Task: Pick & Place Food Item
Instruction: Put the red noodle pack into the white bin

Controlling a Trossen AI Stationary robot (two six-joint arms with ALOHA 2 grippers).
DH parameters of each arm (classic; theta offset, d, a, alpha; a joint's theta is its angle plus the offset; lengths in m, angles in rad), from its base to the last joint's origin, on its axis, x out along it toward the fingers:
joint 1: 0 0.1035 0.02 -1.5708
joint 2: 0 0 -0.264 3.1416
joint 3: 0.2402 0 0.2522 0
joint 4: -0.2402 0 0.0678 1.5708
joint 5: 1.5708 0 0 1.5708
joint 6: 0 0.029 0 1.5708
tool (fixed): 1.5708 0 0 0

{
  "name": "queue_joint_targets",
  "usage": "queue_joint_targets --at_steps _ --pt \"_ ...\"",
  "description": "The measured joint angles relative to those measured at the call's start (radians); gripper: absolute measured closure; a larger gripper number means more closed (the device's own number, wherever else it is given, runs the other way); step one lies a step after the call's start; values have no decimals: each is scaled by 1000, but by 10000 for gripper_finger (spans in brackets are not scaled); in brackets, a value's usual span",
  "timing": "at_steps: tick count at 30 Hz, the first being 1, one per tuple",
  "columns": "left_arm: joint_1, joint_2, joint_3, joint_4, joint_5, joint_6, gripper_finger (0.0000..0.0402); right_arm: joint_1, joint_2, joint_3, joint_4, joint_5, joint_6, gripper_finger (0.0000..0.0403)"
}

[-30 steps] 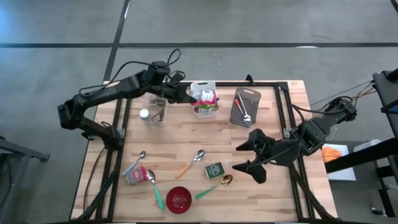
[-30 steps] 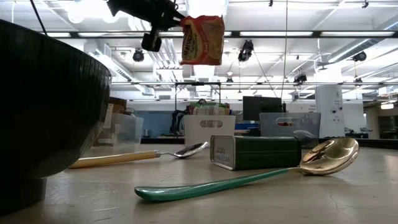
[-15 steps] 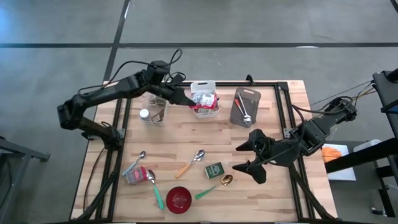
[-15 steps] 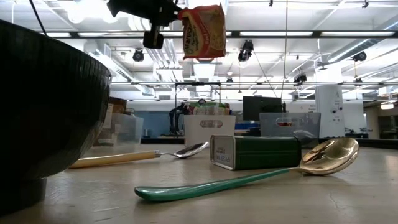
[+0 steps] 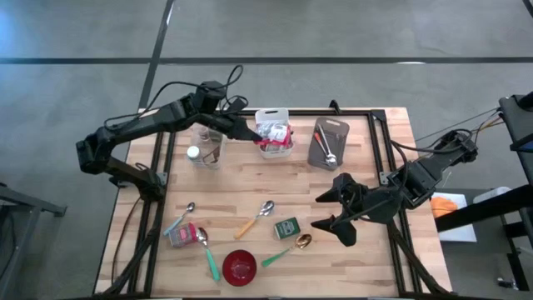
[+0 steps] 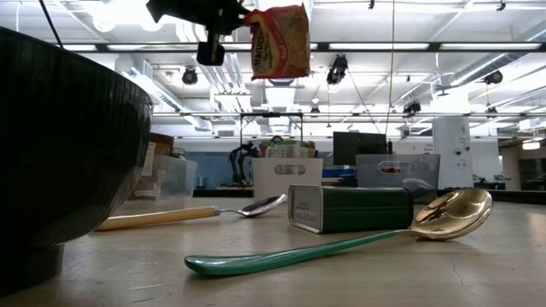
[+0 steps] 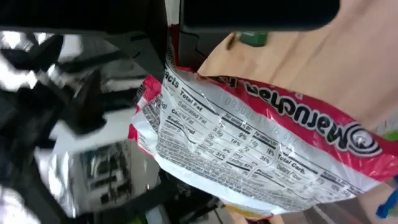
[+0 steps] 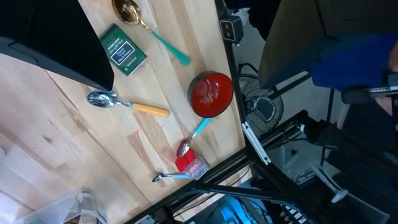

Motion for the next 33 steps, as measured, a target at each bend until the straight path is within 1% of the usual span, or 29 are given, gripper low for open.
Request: queue_joint_targets --at_steps 3,4,7,11,13,17,22,27,33 --pt "14 0 1 10 -15 -174 400 0 0 0 0 0 0 5" --pt "15 0 0 26 -29 -206 400 0 0 0 0 0 0 5" --pt "14 0 -1 100 -84 -287 400 0 0 0 0 0 0 5" --pt "13 0 -1 138 -196 -525 400 0 0 0 0 0 0 5" --pt "14 2 -3 139 -225 -605 400 0 0 0 0 0 0 5" --pt "13 8 -11 145 -232 -673 401 0 0 0 0 0 0 5" --pt "23 12 -47 307 -238 -689 401 0 0 0 0 0 0 5" --pt "65 47 -85 372 -158 -767 401 0 0 0 0 0 0 5" --pt "136 182 -63 477 4 -770 401 0 0 0 -1 0 0 5"
